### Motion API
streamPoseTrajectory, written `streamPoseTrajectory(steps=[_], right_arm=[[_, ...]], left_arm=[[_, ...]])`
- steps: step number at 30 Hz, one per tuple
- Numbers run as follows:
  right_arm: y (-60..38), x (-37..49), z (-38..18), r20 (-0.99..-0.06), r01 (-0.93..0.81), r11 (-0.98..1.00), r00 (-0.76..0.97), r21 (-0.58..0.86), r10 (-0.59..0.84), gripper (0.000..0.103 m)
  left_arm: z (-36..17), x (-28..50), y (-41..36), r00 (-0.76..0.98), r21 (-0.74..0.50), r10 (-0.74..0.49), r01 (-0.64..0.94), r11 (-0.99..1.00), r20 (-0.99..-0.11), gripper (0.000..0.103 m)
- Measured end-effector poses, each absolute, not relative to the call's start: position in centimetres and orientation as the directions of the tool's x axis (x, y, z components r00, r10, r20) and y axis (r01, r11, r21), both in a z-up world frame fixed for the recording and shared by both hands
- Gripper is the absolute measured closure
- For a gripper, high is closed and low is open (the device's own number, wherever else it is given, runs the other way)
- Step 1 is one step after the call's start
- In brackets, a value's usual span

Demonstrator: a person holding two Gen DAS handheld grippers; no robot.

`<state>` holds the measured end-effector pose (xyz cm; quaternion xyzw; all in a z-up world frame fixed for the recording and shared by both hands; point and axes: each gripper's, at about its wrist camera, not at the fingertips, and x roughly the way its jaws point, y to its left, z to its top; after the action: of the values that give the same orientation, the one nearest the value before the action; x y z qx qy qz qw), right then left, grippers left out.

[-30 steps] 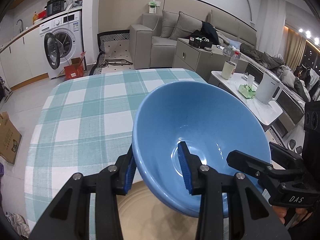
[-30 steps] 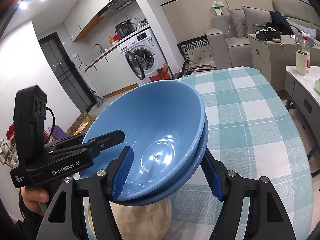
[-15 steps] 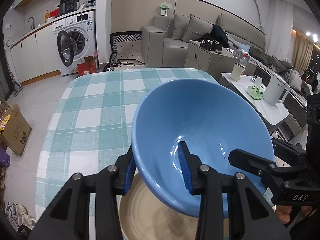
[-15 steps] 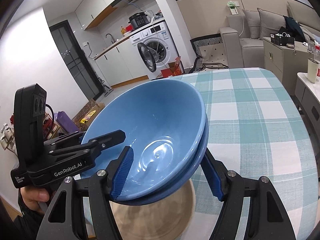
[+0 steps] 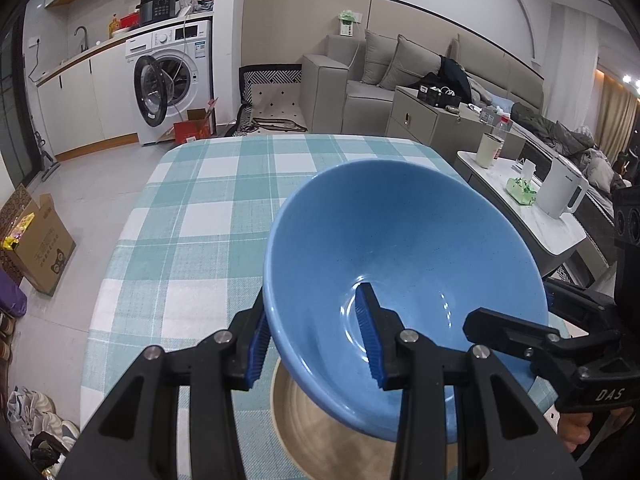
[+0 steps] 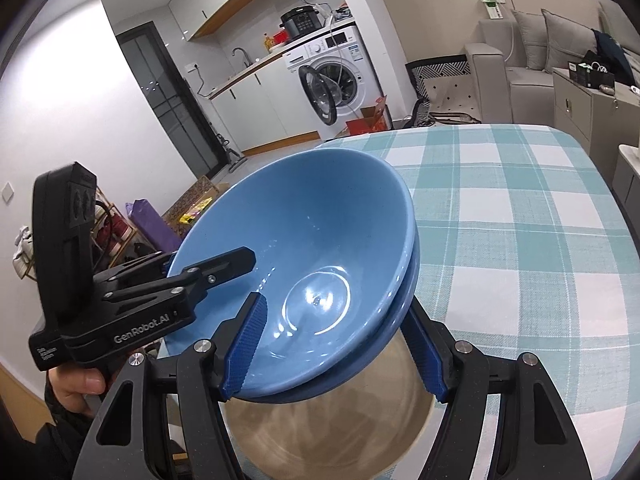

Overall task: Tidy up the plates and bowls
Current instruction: 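Lift the stacked blue bowls with both grippers and carry them over the cream plates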

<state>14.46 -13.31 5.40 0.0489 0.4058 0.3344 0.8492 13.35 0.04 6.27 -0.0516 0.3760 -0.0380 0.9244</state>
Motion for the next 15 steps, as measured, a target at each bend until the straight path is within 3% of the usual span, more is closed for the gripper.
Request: streamPoseTrajectory(steps=[15], right_arm=[[-12.2, 13.0, 4.4, -0.692, -0.536, 0.780, 0.428, 0.323, 0.581, 0.033]], left_arm=[[4.3, 12.1, 0.3, 0.682, -0.129, -0.108, 0.020, 0.991, -0.723, 0.065]])
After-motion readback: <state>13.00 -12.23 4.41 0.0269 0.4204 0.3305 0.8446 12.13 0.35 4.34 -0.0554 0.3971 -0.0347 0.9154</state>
